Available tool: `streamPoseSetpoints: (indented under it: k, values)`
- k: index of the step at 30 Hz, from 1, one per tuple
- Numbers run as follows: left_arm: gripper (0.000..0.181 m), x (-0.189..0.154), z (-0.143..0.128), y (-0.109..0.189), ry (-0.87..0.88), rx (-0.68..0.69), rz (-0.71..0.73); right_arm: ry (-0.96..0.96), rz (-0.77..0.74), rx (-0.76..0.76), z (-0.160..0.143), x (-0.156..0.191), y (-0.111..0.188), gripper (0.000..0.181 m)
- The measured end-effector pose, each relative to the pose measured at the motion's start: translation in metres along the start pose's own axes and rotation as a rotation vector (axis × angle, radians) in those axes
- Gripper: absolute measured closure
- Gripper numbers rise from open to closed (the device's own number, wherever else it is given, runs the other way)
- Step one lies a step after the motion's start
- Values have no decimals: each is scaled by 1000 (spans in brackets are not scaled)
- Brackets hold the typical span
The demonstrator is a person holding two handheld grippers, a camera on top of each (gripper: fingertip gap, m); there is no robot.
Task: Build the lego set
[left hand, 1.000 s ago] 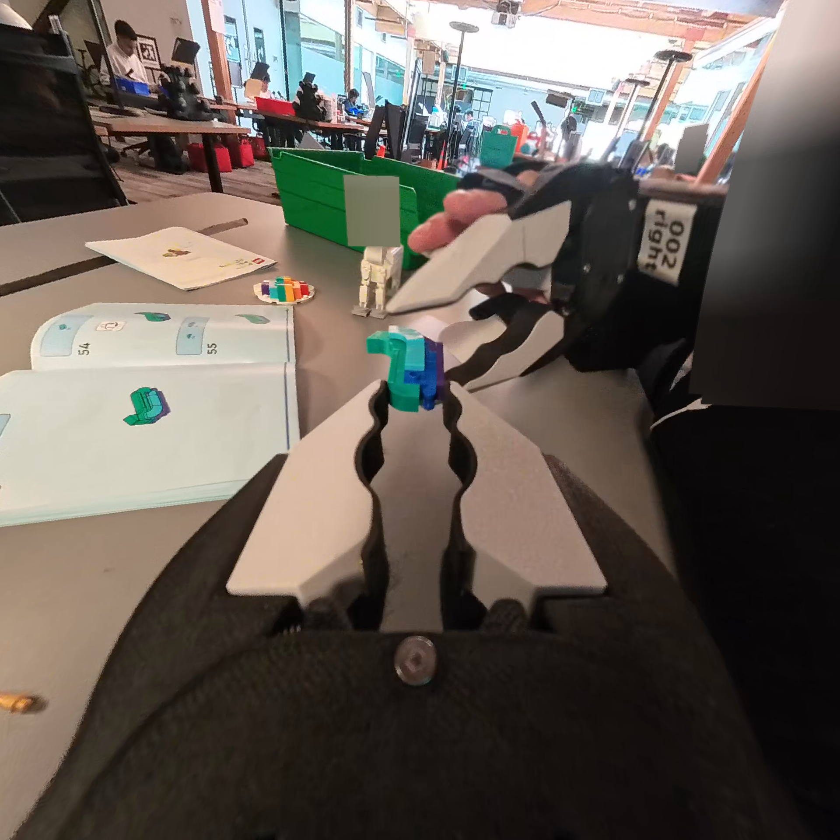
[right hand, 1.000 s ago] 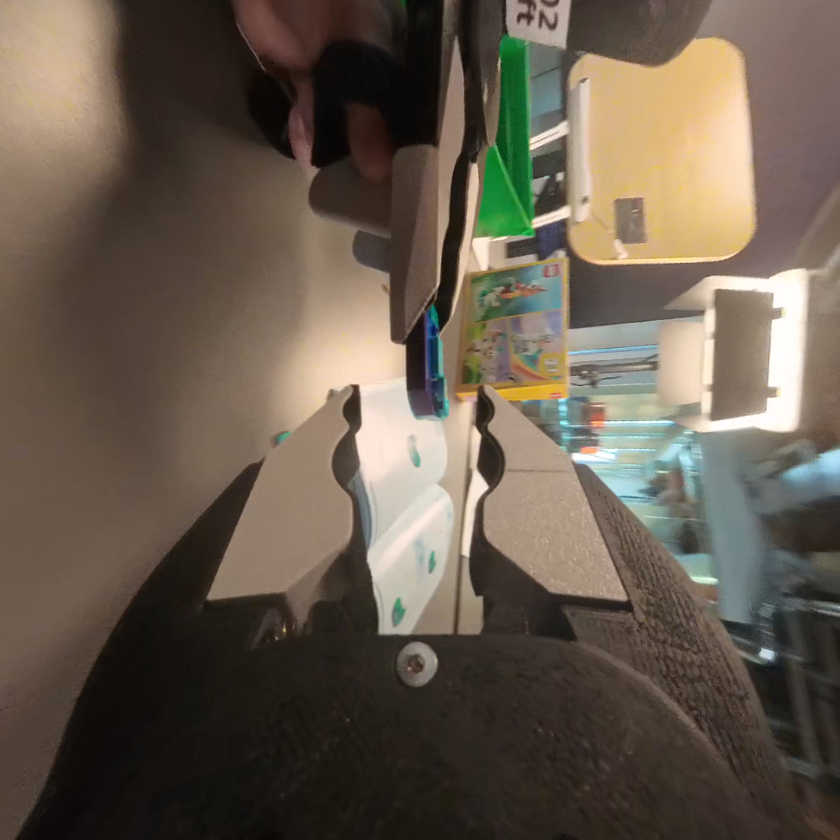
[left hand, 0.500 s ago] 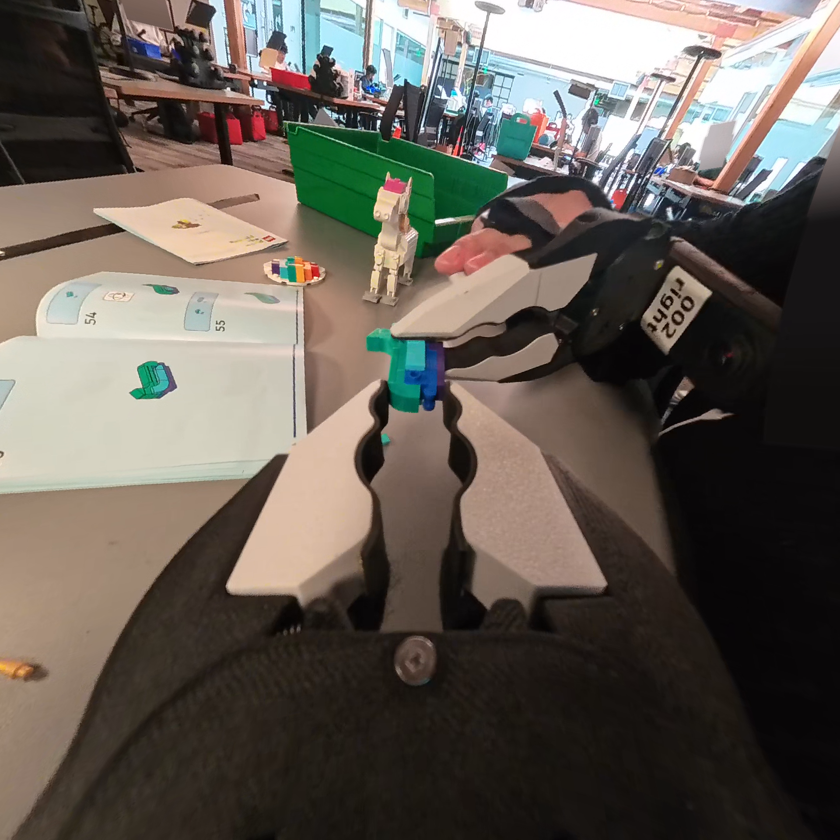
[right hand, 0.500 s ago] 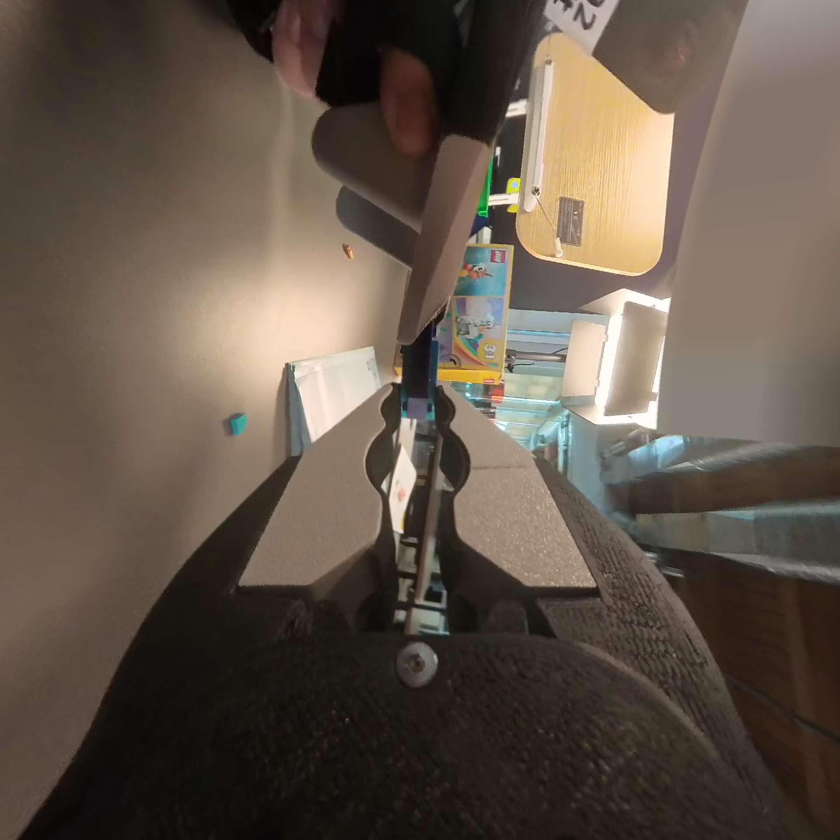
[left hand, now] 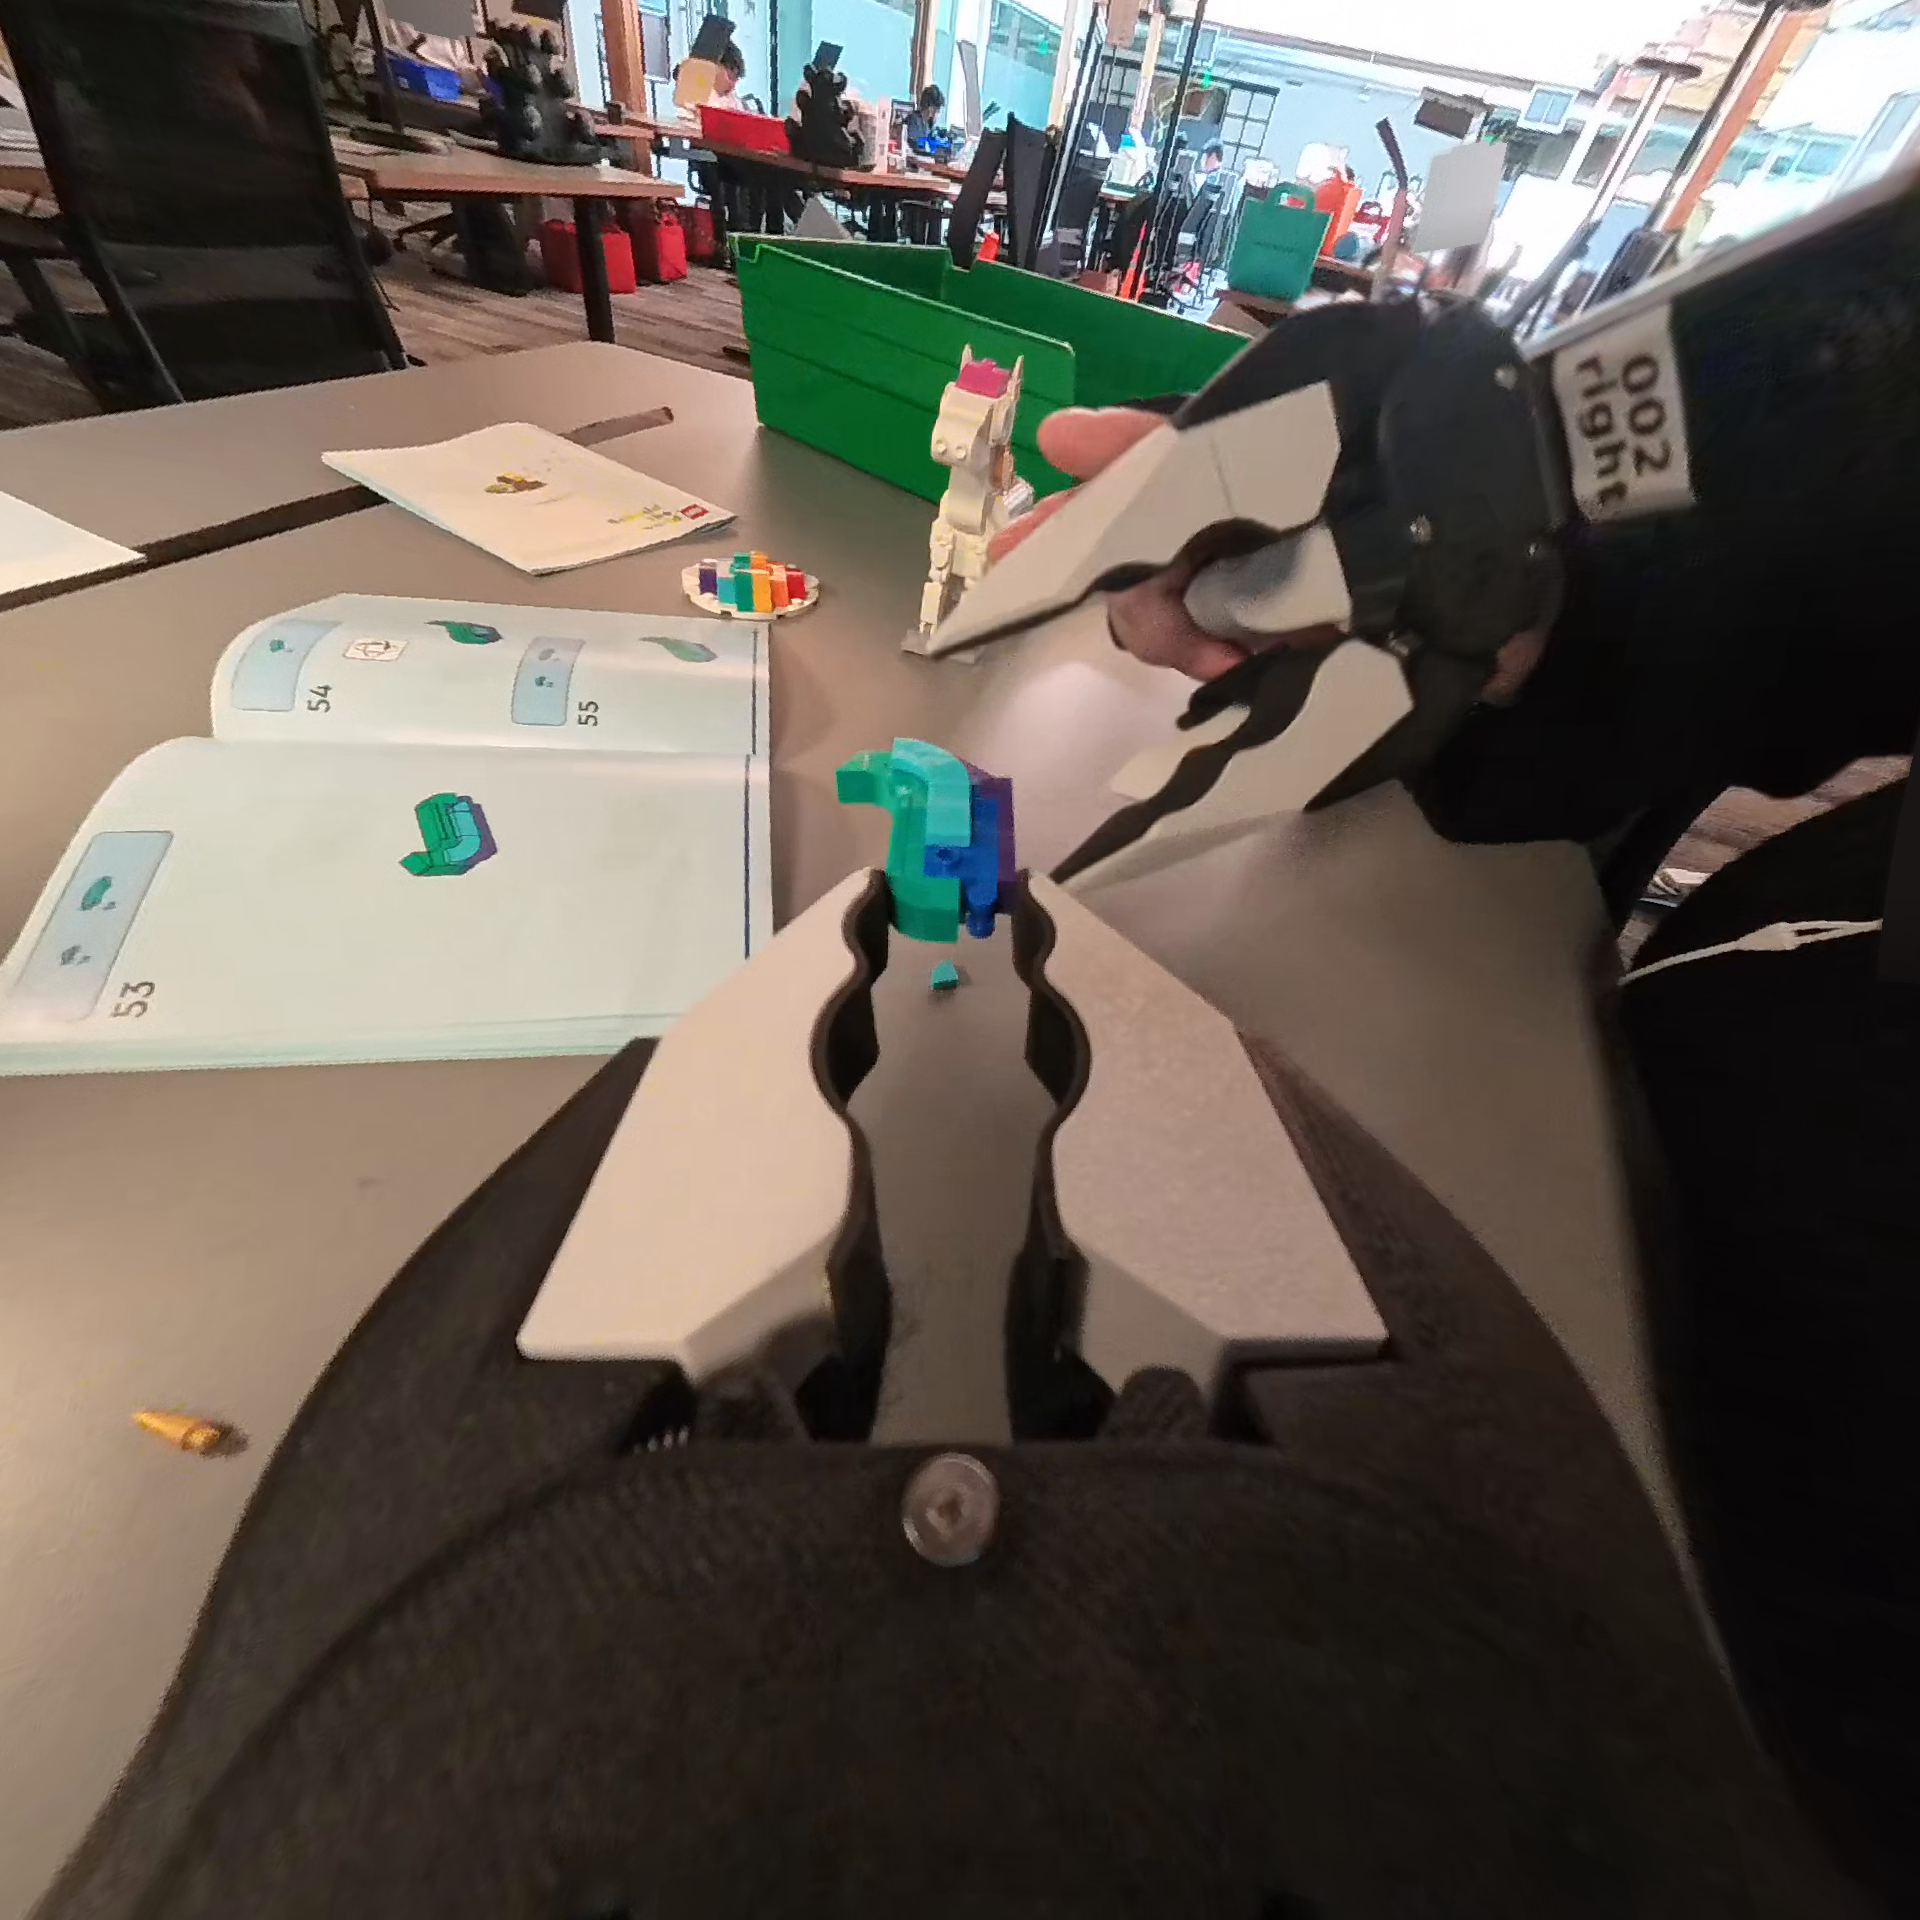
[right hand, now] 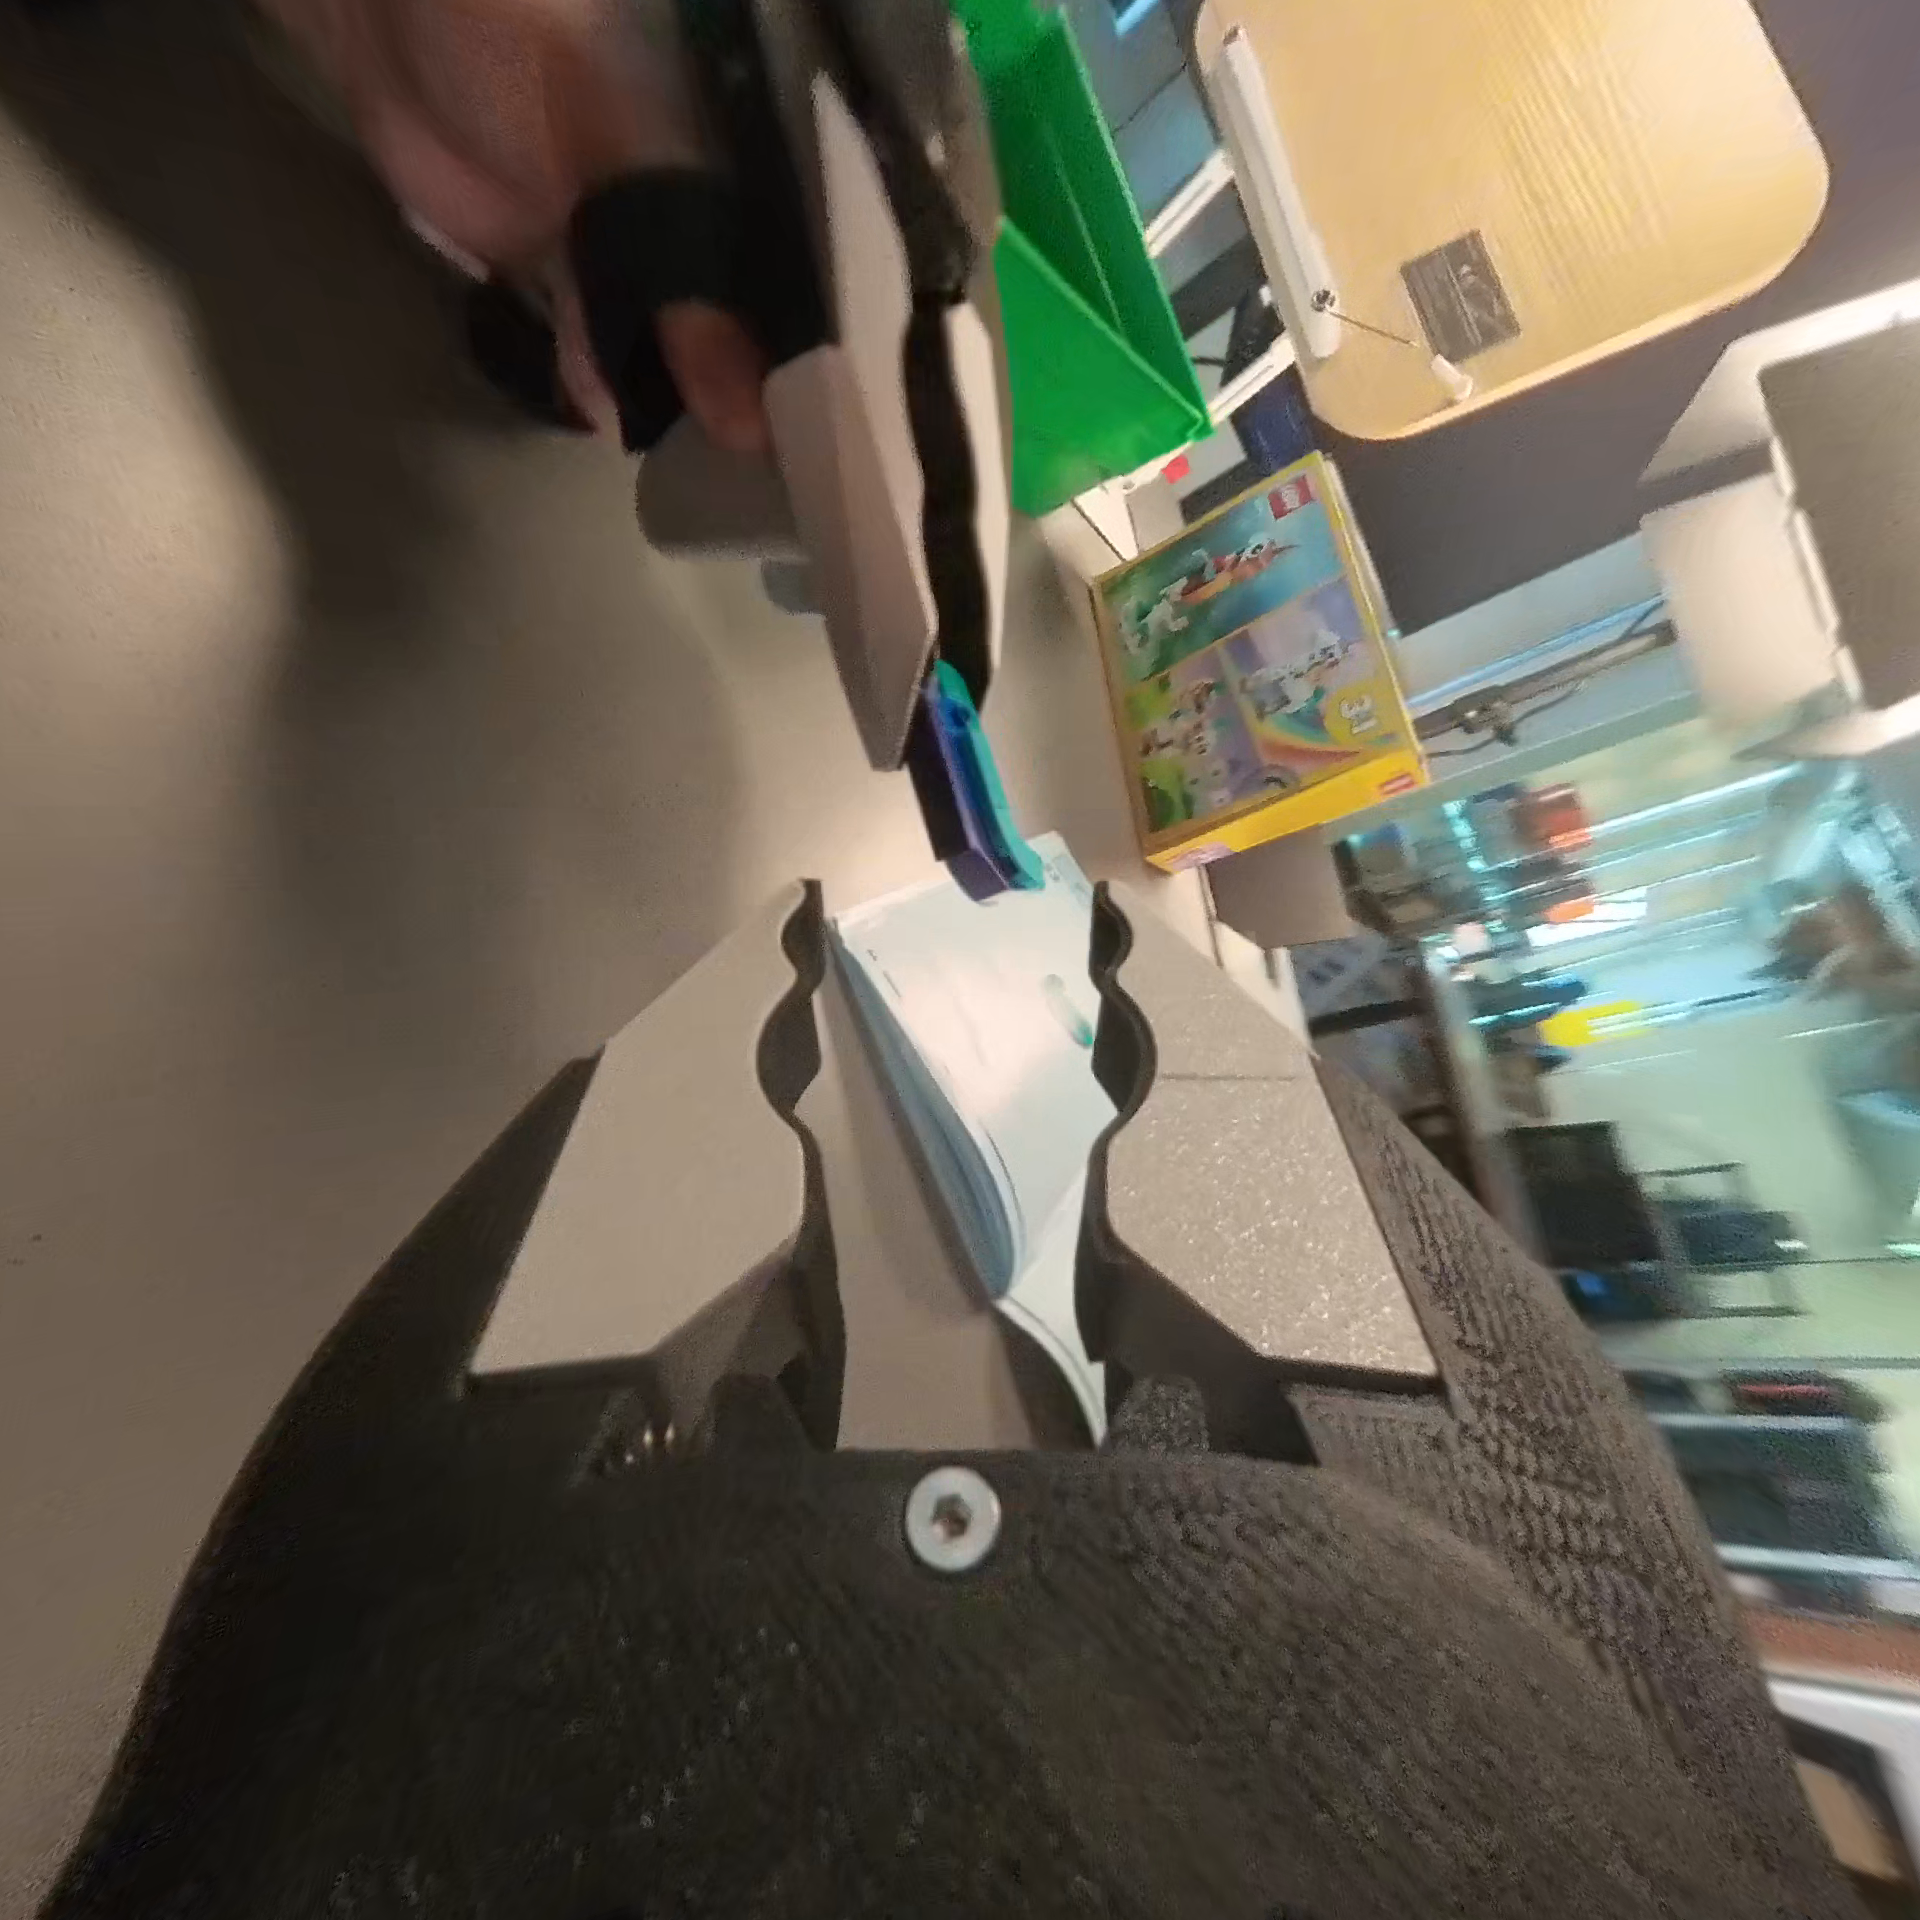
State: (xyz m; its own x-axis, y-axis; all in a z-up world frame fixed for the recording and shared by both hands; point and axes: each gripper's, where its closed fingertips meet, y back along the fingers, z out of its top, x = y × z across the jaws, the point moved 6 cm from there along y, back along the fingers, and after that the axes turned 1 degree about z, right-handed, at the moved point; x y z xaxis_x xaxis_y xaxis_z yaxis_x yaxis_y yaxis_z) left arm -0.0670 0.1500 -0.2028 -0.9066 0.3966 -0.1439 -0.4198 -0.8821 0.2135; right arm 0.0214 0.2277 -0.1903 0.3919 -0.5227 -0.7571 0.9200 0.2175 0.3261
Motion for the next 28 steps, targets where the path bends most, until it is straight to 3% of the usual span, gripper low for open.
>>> streamPoseSetpoints:
  k: [6, 10, 17, 28]
  values:
    - [159, 1, 0, 0, -52, -1, 41, -358, 205, -89, -6, -4, 10, 129]
    - [159, 2, 0, 0, -75, 3, 70, -680, 369, 99, -37, 4, -3, 140]
    - [159, 2, -1, -1, -90, 10, 73, -739, 479, 219, -51, 24, -23, 159]
    - [158, 1, -1, -1, -98, 18, 64, -710, 461, 258, -52, 23, -23, 166]
